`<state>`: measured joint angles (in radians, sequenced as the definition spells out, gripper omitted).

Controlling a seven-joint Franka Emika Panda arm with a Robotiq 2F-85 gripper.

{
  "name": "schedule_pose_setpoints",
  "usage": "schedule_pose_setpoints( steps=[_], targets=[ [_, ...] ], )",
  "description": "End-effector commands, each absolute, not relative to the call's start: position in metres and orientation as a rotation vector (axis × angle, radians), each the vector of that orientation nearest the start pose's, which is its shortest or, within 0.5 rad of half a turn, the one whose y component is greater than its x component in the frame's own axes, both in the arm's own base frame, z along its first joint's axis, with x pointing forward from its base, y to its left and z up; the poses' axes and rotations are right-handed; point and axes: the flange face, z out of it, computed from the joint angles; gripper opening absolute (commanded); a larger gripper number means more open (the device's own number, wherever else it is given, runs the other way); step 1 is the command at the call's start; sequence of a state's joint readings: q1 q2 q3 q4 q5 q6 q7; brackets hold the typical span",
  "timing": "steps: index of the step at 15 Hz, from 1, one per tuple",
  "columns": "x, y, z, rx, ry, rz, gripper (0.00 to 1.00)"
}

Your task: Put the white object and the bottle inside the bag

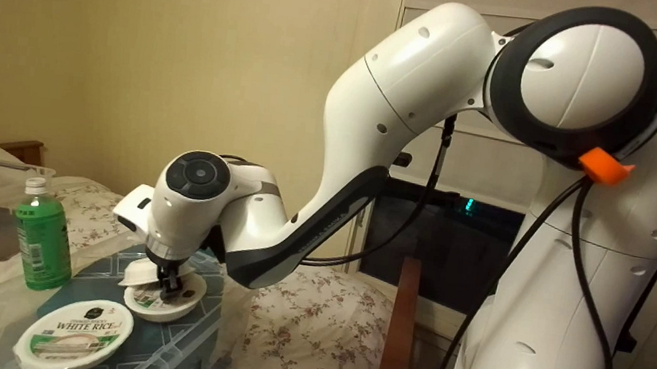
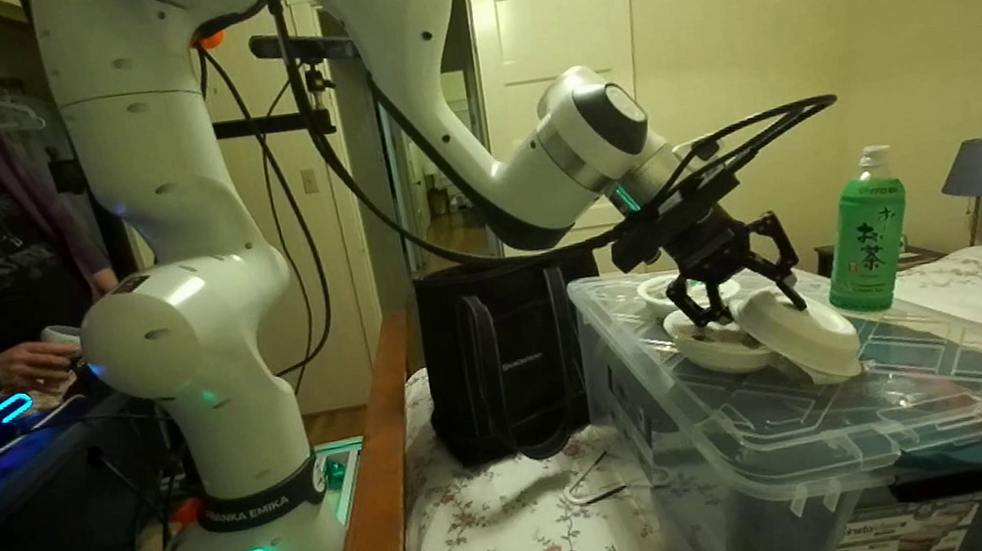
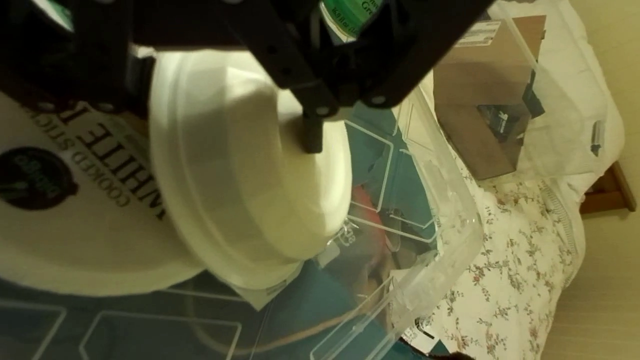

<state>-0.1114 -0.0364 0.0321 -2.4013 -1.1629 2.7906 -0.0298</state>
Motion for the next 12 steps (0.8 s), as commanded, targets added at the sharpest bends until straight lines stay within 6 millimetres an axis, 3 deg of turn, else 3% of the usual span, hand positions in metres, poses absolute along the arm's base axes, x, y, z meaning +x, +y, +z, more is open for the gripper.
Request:
schedule_pose_setpoints(
  steps=[1,5,9,12],
  targets=[
    [0.504,0.005,0.365,2.197,1.156,0.425,0.23],
    [0.49,0.006,0.409,2.206,1.071,0.48,0.09],
    [0.449,0.023,0.454,2.287,1.044,0.636,0.12],
    [0.416,0.046,0.469,2.383,1.182,0.752,0.12]
  ],
)
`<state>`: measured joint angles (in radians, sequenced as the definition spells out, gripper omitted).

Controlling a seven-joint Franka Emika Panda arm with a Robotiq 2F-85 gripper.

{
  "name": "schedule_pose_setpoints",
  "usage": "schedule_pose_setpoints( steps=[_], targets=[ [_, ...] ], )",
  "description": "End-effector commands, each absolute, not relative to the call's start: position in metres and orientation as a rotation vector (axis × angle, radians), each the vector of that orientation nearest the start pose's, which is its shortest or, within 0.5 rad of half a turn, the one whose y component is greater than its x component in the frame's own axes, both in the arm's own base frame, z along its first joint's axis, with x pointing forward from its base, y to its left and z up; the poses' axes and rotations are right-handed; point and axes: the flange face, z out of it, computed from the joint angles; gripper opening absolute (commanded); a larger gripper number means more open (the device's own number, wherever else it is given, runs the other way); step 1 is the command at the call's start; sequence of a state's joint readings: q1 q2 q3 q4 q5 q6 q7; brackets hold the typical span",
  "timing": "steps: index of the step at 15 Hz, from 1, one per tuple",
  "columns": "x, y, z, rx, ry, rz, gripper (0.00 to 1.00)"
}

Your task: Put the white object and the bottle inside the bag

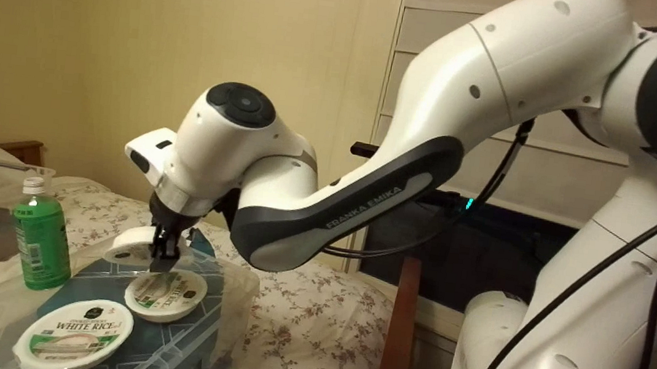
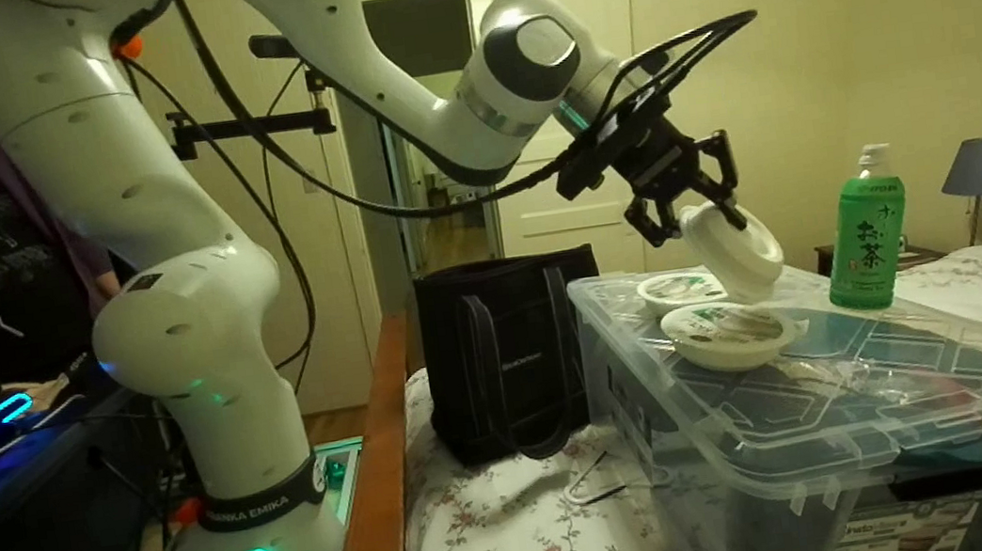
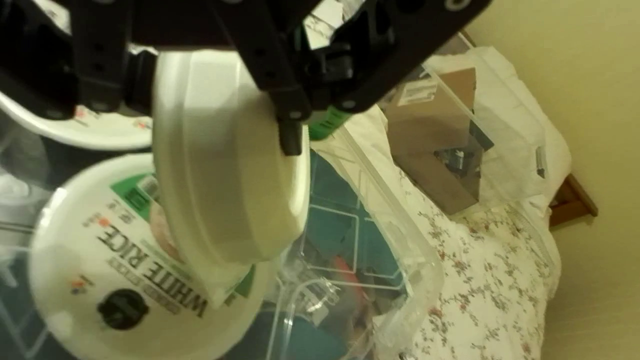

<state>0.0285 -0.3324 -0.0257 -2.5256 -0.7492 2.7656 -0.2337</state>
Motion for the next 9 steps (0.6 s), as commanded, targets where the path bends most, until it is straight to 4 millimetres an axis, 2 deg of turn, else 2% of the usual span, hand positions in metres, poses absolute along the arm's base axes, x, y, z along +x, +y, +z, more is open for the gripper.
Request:
schedule_pose_setpoints(
  steps=[1,4,7,9],
  targets=[
    [0.403,0.056,0.477,2.402,1.251,0.797,0.12],
    [0.367,0.09,0.513,2.409,1.45,0.902,0.12],
    [0.344,0.123,0.547,2.399,1.641,1.004,0.12],
    [0.333,0.145,0.558,2.402,1.771,1.056,0.12]
  ],
)
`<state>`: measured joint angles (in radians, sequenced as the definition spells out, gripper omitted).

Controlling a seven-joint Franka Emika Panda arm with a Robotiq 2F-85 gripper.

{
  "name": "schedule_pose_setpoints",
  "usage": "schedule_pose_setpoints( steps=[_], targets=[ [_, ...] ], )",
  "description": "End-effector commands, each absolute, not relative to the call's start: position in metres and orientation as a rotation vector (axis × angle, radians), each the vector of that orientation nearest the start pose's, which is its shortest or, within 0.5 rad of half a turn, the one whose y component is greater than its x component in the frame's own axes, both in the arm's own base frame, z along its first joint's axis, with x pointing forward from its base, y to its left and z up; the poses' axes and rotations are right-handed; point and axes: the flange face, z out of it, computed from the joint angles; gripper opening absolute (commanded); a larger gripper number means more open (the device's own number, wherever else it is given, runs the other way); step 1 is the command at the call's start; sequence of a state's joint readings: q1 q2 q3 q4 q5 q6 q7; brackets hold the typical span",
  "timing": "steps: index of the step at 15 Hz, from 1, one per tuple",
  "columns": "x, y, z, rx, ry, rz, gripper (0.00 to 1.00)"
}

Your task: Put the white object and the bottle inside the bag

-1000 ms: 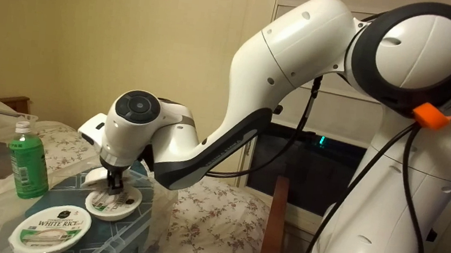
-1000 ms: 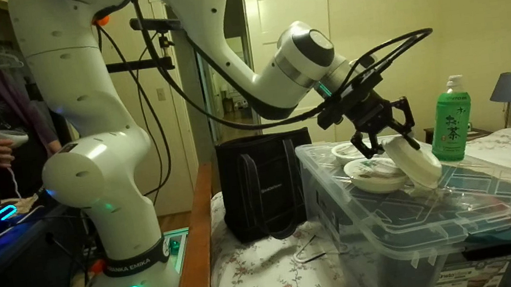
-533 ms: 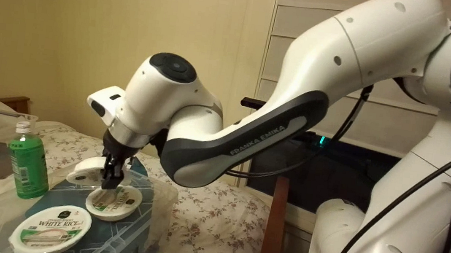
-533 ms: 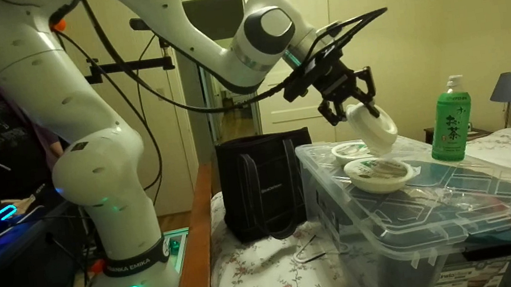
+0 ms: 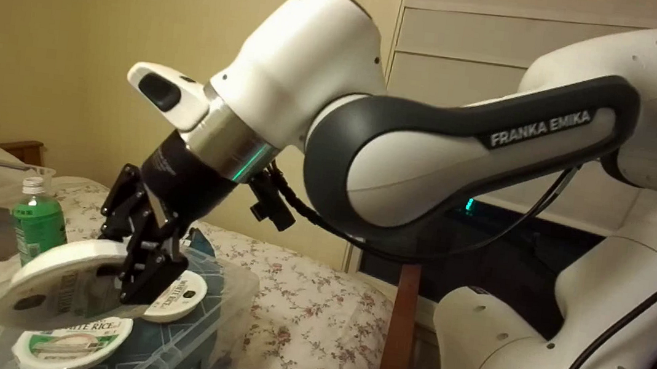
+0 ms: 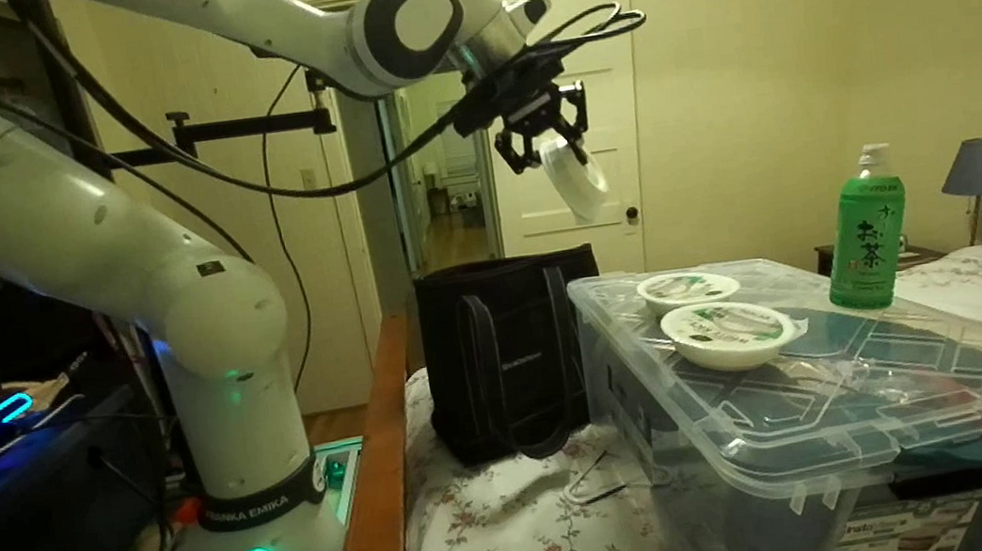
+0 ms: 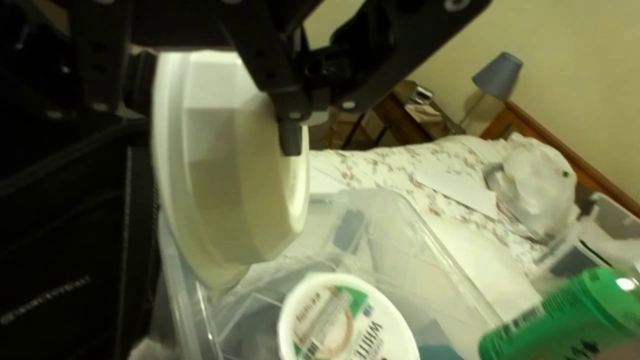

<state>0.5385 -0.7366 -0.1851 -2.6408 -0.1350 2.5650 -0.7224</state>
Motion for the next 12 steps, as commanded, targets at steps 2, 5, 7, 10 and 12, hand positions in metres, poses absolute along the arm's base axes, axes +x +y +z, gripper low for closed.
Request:
schedule_pose_setpoints(
  steps=[2,5,7,10,12],
  targets=[
    [0.328,0.169,0.557,-2.244,-1.761,-1.008,0.11],
    [0.327,0.203,0.541,-2.083,-1.776,-0.928,0.11],
    [0.323,0.227,0.532,-1.974,-1.777,-0.876,0.11],
    [0.318,0.262,0.522,-1.811,-1.794,-0.76,0.11],
    [0.316,0.282,0.516,-1.712,-1.807,-0.671,0.11]
  ],
)
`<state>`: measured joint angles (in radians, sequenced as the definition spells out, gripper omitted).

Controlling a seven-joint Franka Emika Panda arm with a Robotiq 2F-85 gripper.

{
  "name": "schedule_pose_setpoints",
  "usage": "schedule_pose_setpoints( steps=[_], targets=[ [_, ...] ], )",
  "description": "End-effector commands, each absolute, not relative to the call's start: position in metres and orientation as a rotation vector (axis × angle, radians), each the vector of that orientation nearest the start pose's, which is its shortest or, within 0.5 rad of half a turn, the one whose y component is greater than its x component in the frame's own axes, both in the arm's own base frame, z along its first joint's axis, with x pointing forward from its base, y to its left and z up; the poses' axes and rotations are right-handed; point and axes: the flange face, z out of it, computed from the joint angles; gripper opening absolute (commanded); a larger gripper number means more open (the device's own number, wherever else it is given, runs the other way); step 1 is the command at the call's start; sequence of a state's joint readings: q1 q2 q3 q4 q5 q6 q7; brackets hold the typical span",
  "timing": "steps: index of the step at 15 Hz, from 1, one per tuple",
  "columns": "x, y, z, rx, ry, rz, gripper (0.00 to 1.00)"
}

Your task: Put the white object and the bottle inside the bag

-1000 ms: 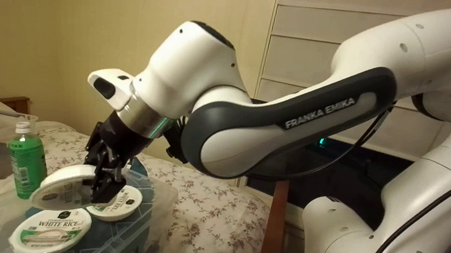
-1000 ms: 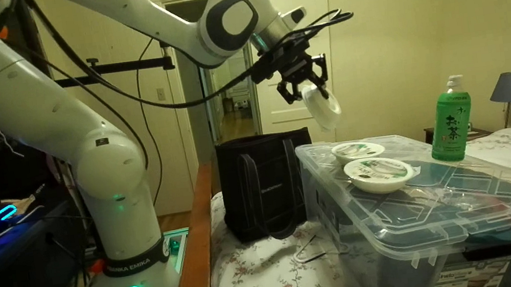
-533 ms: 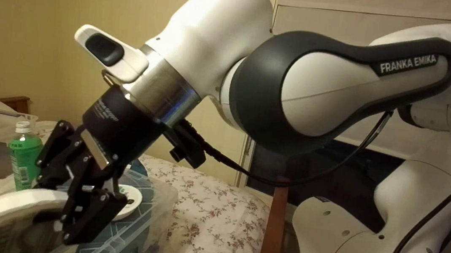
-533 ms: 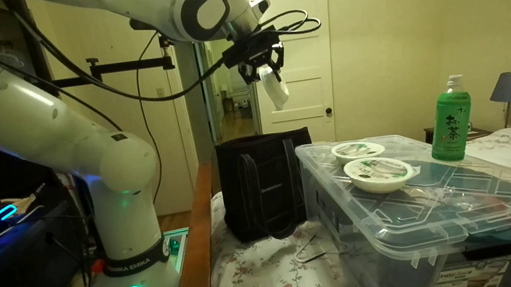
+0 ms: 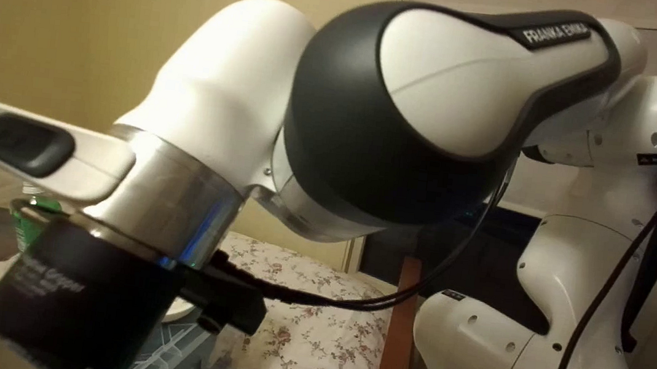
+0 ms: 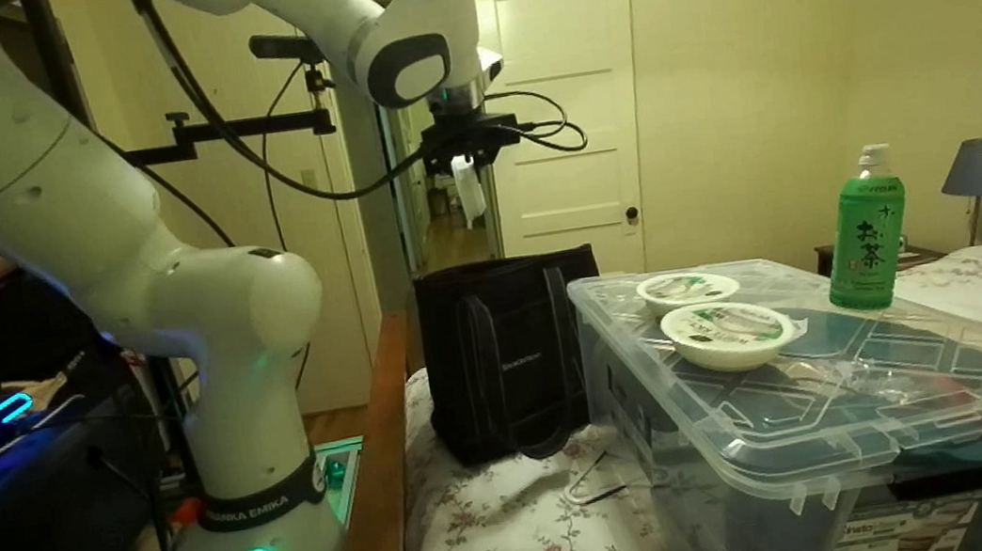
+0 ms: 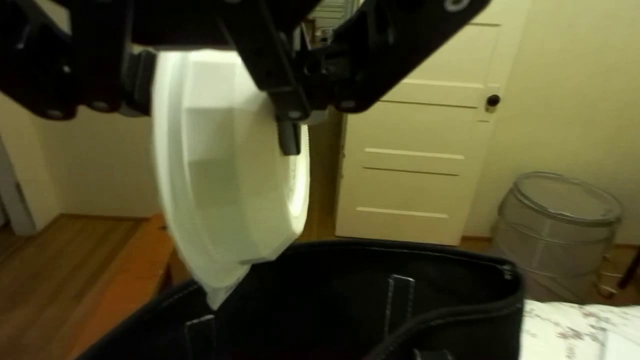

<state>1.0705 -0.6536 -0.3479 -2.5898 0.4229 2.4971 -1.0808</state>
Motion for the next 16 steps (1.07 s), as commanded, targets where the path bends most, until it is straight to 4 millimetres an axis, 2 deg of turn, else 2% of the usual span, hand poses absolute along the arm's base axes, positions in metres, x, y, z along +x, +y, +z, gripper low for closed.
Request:
schedule_pose_setpoints(
  steps=[1,3,4,5,6,7,12,14,16],
  targets=[
    [0.314,0.292,0.512,-1.664,-1.814,-0.619,0.11],
    [0.311,0.305,0.502,-1.582,-1.836,-0.492,0.11],
    [0.303,0.29,0.5,-1.663,-1.825,-0.559,0.11],
    [0.303,0.294,0.497,-1.654,-1.833,-0.533,0.33],
    [0.303,0.294,0.494,-1.667,-1.838,-0.528,0.33],
    [0.303,0.293,0.493,-1.677,-1.842,-0.529,0.11],
    [0.322,0.287,0.486,-1.768,-1.85,-0.573,0.11],
    [0.332,0.289,0.477,-1.789,-1.859,-0.57,0.11],
    [0.333,0.295,0.467,-1.784,-1.868,-0.552,0.11]
  ],
)
